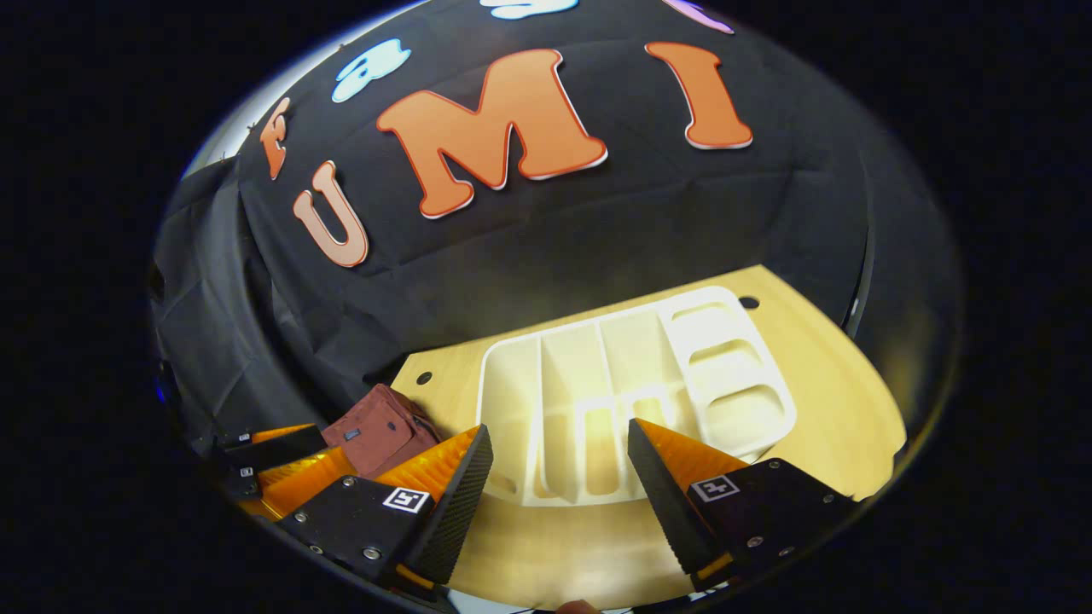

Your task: Open the schoolbag, grab two books from the bookshelf and put them into the schoolbag.

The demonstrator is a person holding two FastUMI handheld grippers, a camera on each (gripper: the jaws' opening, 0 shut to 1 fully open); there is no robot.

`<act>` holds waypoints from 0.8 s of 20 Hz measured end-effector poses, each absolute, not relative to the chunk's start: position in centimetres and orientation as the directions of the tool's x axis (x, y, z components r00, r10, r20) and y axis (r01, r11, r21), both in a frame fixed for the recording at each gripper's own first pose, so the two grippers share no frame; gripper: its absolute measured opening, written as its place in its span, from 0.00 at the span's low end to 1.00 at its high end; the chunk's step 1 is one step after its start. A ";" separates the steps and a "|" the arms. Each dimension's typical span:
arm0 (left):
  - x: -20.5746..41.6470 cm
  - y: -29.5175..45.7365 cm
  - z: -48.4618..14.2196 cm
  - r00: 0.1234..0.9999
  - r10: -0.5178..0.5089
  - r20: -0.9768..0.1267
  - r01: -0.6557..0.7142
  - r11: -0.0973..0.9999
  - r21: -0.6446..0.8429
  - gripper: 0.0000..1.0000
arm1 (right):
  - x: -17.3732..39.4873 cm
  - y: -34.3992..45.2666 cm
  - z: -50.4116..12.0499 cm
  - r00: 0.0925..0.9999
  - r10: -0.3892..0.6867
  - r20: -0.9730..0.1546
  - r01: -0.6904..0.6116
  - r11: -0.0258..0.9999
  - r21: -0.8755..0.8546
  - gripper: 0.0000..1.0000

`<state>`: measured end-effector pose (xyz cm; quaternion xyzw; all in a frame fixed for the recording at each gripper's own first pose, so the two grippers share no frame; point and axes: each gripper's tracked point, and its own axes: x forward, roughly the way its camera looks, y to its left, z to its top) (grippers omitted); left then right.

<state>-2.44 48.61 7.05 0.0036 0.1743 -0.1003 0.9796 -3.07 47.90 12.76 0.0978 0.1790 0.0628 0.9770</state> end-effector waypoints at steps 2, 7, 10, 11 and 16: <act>-2.2 47.3 9.0 0.958 -0.112 -0.263 0.123 0.992 0.025 0.92 | -3.6 45.4 14.5 0.946 0.142 -0.292 -0.093 0.980 0.177 0.95; -4.0 43.9 12.2 0.995 -0.012 -0.099 0.017 0.998 0.054 0.92 | -4.7 40.9 17.3 0.970 0.127 -0.208 -0.108 0.989 0.100 0.95; -5.0 42.5 13.4 0.999 0.041 -0.020 -0.040 0.997 0.065 0.92 | -5.8 39.4 17.9 0.971 0.140 -0.194 -0.127 0.989 0.078 0.95; -5.5 42.0 13.6 0.999 0.052 -0.005 -0.051 0.997 0.058 0.92 | -6.2 38.8 18.2 0.973 0.138 -0.183 -0.127 0.989 0.070 0.95; -6.7 39.9 14.1 0.996 0.066 0.067 -0.066 0.998 0.002 0.94 | -7.1 36.6 19.7 0.986 0.114 -0.119 -0.110 0.993 0.044 0.95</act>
